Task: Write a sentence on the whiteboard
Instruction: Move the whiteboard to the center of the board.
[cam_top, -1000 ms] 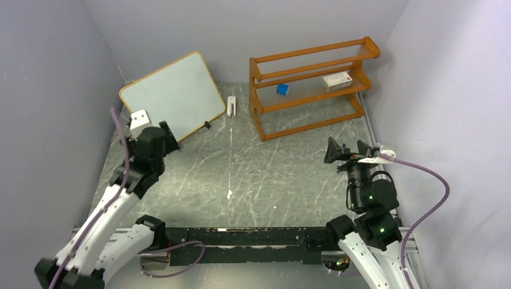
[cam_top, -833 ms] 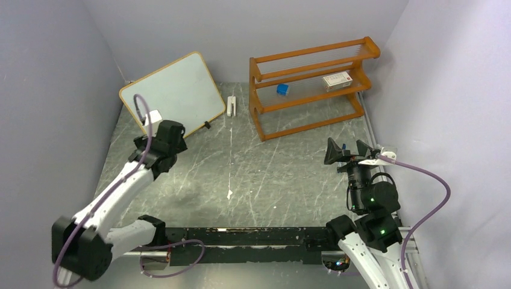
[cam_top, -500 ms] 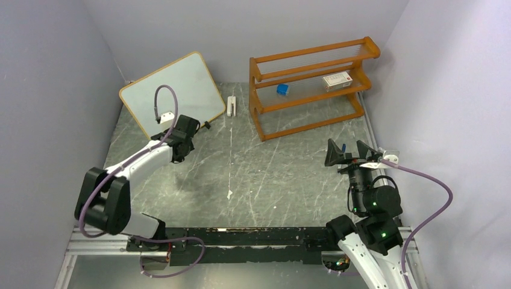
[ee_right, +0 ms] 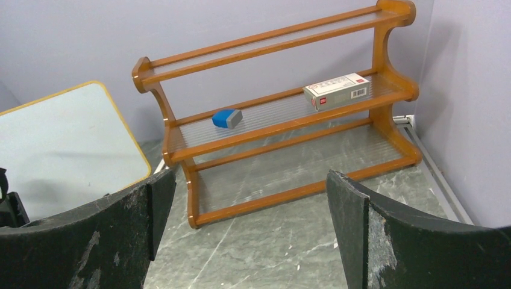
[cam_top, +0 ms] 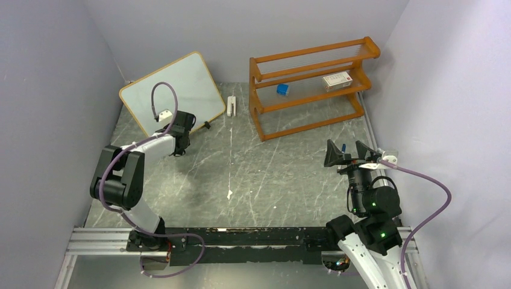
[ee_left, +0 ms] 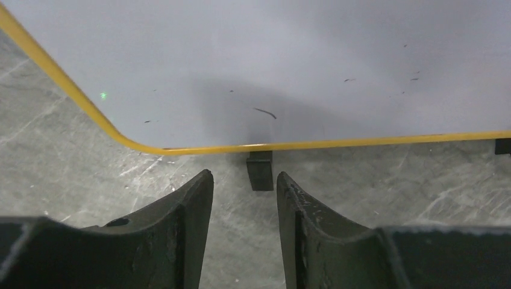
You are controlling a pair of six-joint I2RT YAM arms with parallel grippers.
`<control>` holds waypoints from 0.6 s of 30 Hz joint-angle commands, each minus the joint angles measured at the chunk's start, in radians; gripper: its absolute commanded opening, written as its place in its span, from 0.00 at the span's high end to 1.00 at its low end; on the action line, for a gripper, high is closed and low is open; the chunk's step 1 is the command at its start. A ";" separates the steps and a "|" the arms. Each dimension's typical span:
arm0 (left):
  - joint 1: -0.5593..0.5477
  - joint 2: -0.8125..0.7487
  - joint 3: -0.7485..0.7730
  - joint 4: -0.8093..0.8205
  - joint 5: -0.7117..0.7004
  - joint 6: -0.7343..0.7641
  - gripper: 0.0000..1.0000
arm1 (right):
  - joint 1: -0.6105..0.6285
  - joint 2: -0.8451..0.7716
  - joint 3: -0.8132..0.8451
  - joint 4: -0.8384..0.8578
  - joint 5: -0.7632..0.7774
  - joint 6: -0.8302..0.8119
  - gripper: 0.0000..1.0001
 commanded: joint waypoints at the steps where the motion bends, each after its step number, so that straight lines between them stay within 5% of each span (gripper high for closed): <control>1: 0.020 0.042 0.037 0.093 0.043 0.006 0.54 | 0.003 -0.016 -0.010 0.022 -0.004 -0.013 0.00; 7: 0.042 0.072 0.043 0.109 0.051 0.000 0.61 | 0.002 -0.018 -0.014 0.025 -0.006 -0.016 0.00; 14: 0.041 0.041 -0.019 0.112 0.085 -0.011 0.90 | 0.002 -0.035 -0.021 0.035 -0.013 -0.025 0.00; 18: 0.038 -0.025 -0.086 0.093 0.127 -0.023 0.95 | 0.002 -0.050 -0.027 0.042 -0.015 -0.028 0.00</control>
